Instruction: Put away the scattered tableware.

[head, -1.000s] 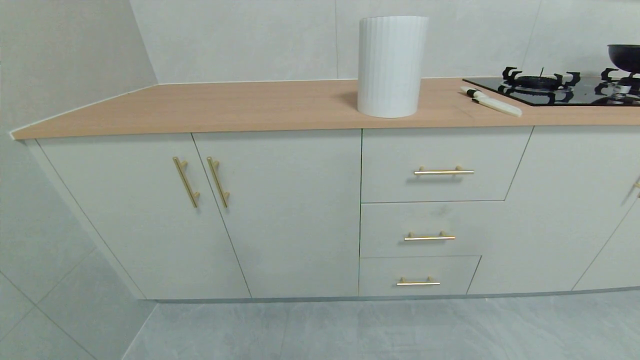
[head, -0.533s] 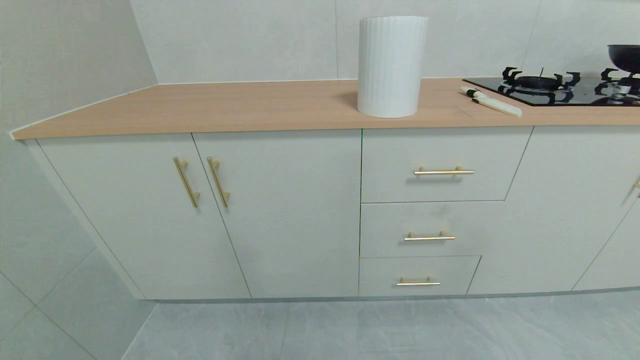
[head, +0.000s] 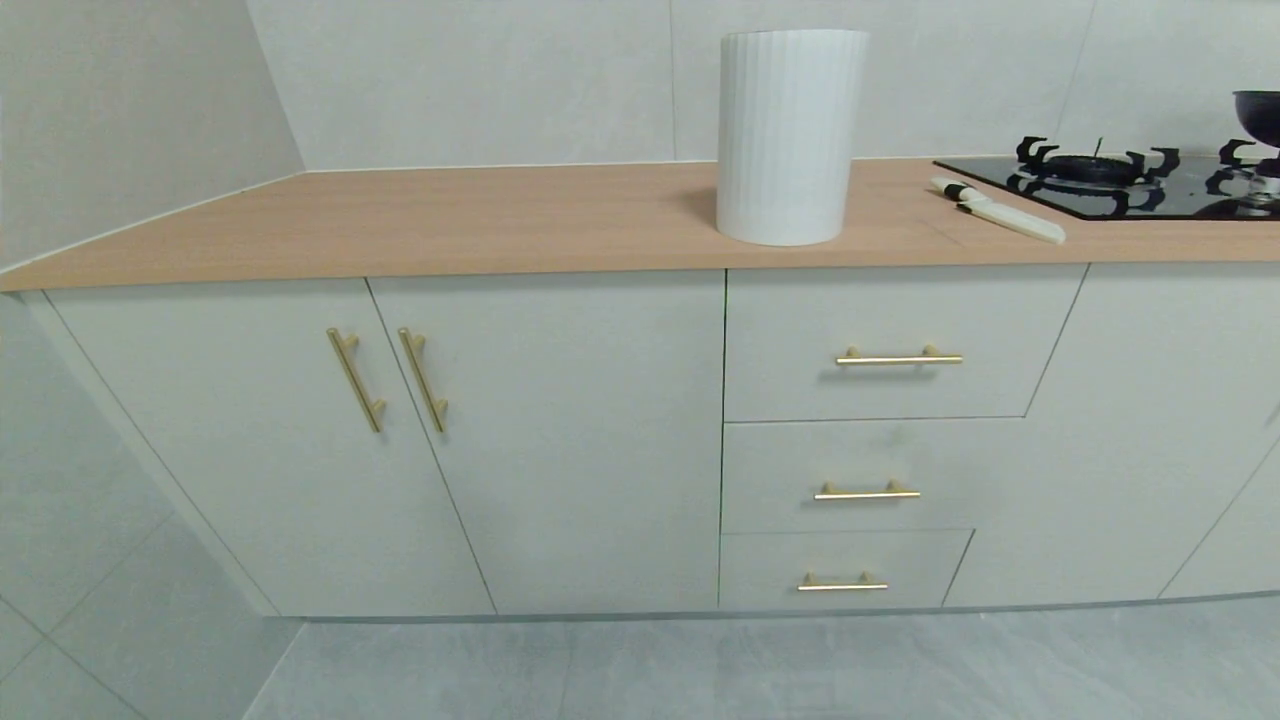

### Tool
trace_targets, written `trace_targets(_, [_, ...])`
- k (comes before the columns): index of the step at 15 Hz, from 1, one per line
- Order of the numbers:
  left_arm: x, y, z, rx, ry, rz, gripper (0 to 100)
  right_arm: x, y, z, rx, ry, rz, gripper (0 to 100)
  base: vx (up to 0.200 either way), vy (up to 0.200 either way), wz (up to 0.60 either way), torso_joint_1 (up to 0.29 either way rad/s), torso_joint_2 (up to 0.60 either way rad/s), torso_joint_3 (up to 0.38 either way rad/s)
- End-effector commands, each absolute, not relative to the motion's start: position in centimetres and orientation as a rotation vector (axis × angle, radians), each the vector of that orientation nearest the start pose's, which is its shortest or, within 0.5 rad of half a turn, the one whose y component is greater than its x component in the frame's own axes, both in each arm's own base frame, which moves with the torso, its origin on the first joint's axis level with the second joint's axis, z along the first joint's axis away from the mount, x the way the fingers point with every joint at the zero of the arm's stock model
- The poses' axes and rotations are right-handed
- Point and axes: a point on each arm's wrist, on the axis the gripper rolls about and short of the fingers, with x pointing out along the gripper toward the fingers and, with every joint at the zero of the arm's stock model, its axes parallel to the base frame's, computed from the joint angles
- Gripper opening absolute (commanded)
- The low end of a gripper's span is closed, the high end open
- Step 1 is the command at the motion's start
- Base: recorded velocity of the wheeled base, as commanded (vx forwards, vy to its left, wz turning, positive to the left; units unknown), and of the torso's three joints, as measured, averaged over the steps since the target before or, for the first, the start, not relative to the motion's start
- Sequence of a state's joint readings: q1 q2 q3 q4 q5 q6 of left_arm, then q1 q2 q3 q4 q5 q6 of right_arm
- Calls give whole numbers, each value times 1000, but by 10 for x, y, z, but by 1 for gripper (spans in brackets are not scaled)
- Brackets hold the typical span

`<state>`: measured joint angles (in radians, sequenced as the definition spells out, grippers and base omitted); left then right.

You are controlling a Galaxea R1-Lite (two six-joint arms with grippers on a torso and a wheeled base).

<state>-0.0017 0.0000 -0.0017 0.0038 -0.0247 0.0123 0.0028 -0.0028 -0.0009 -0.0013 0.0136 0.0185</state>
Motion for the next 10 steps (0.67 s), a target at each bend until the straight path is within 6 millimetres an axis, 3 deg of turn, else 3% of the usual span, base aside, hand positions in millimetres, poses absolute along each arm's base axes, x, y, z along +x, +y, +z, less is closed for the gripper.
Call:
trace_targets(1, [-23, -1, 75, 12, 3, -26, 100, -23, 0, 76, 18, -3, 17, 100, 200, 0, 0, -2, -2, 2])
trace_targets(10, [-23, -1, 75, 12, 3, -26, 100, -23, 0, 76, 20, -1, 17, 100, 200, 0, 0, 2, 4, 3])
